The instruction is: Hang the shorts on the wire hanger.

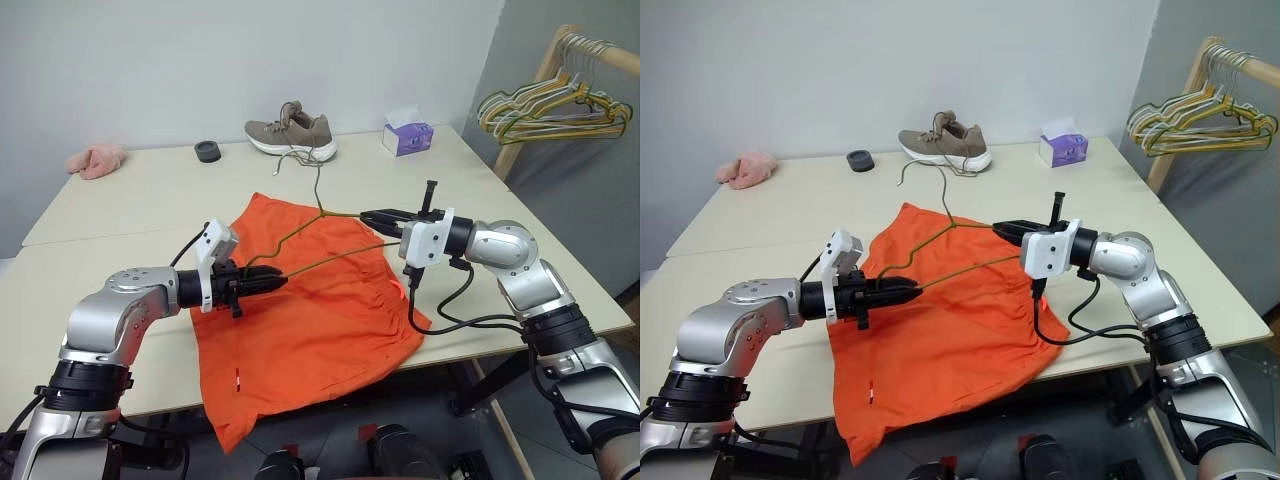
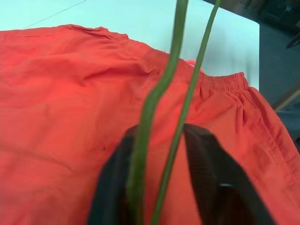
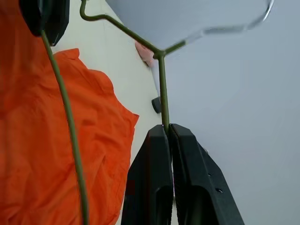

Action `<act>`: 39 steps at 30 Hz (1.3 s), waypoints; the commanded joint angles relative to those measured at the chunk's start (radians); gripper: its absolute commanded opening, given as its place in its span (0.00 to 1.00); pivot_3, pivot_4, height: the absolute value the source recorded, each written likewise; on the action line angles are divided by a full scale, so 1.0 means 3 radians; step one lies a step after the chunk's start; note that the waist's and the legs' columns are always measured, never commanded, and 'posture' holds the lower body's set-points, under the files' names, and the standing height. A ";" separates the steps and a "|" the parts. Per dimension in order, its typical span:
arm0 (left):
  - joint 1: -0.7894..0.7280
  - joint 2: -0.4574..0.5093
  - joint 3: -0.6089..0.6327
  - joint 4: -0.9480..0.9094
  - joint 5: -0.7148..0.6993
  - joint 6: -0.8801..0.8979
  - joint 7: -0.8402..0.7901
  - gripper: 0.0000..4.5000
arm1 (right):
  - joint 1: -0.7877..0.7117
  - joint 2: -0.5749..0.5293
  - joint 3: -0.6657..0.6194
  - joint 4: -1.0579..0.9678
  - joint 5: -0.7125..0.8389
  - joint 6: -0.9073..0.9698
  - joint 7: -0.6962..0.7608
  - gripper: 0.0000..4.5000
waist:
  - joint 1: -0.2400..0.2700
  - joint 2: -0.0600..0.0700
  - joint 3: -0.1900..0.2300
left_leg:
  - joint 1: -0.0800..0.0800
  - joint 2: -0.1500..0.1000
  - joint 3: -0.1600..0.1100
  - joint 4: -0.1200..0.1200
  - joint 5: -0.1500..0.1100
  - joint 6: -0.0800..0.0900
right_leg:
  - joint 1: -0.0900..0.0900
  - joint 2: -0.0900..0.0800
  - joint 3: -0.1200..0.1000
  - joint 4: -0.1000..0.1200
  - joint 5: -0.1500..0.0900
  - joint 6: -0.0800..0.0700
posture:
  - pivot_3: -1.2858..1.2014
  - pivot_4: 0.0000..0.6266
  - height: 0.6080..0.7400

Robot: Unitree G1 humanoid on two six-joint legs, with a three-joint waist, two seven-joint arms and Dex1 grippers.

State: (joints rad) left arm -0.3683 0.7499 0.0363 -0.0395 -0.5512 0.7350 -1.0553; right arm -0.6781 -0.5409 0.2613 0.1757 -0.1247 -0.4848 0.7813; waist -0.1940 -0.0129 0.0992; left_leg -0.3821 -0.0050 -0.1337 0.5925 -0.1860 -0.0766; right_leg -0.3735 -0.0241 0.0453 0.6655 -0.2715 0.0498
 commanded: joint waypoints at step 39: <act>0.0399 0.0582 -0.0237 -0.0668 0.0210 -0.0491 -0.0718 0.00 | -0.0060 -0.0718 0.0558 -0.0933 0.0632 0.2701 0.1800 0.63 | -0.0004 0.0003 0.0005 | -0.0004 0.0000 0.0003 0.0000 -0.0001 0.0000 | -0.0004 -0.0003 -0.0002 -0.0002 -0.0004 -0.0008 | 0.45 0.04 1.00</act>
State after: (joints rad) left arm -0.2447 0.9133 -0.0448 -0.2063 -0.4819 0.6033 -1.2598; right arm -0.6639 -0.7629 0.4252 -0.1034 0.0776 0.3389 1.3063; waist -0.1953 -0.0120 0.1006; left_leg -0.3831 -0.0050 -0.1330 0.5925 -0.1862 -0.0767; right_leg -0.3748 -0.0250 0.0445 0.6649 -0.2728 0.0476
